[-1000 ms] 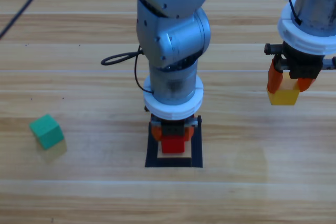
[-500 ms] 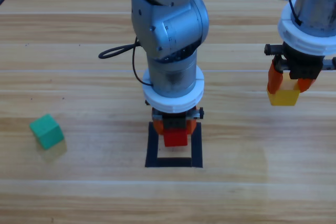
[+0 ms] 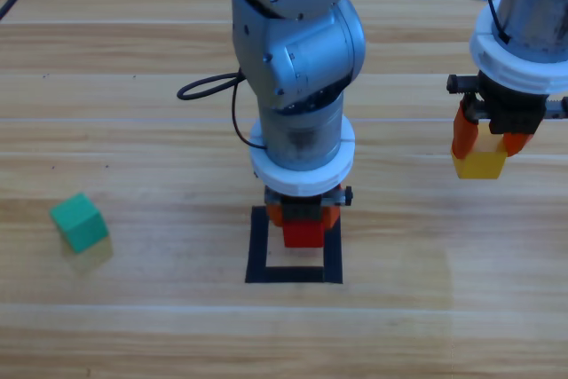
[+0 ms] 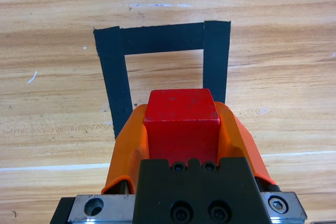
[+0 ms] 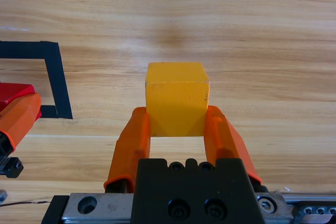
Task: Stack the blocks in the rectangular block: red at the bottom, yellow in the middle, green on top
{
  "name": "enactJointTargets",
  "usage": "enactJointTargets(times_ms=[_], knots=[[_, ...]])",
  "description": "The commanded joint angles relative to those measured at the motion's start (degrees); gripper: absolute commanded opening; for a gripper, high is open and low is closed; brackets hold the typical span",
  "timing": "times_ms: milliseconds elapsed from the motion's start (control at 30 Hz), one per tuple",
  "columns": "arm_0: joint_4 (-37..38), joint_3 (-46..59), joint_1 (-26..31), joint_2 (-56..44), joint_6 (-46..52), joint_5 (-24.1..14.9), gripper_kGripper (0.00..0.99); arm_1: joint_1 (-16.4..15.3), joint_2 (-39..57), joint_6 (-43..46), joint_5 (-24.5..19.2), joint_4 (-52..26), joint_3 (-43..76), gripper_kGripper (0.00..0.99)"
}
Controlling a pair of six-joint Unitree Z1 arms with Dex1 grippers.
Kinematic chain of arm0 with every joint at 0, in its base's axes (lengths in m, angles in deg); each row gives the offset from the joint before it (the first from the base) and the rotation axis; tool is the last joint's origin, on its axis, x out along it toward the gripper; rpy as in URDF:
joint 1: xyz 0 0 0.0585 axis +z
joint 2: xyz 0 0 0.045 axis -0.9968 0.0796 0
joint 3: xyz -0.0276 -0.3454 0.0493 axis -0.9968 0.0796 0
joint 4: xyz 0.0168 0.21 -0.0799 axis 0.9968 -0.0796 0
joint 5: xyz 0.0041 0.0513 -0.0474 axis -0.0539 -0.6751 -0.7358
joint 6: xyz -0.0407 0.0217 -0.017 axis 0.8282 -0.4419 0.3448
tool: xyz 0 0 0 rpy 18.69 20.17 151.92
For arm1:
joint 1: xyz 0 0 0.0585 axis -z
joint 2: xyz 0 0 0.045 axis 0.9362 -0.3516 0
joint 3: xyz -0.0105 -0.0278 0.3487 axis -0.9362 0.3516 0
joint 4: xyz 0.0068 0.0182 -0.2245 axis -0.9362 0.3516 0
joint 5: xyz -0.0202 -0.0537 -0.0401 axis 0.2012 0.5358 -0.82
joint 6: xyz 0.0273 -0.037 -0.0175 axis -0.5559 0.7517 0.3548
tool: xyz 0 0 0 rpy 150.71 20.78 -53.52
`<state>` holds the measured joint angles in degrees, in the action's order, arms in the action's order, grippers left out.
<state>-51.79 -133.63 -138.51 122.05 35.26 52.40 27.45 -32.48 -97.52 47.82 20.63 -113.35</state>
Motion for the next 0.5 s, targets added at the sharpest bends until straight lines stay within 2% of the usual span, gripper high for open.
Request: enactJointTargets(times_ms=[33,500], knots=[[1.25,1.99,-1.16,1.06,-0.46,-0.83,0.000,-1.63,-2.80,0.14,0.44,-1.23,1.56,0.000],[2.22,2.70,-1.16,2.56,-0.29,-0.83,0.000,-1.63,-2.80,0.14,0.35,-1.41,1.47,0.000]])
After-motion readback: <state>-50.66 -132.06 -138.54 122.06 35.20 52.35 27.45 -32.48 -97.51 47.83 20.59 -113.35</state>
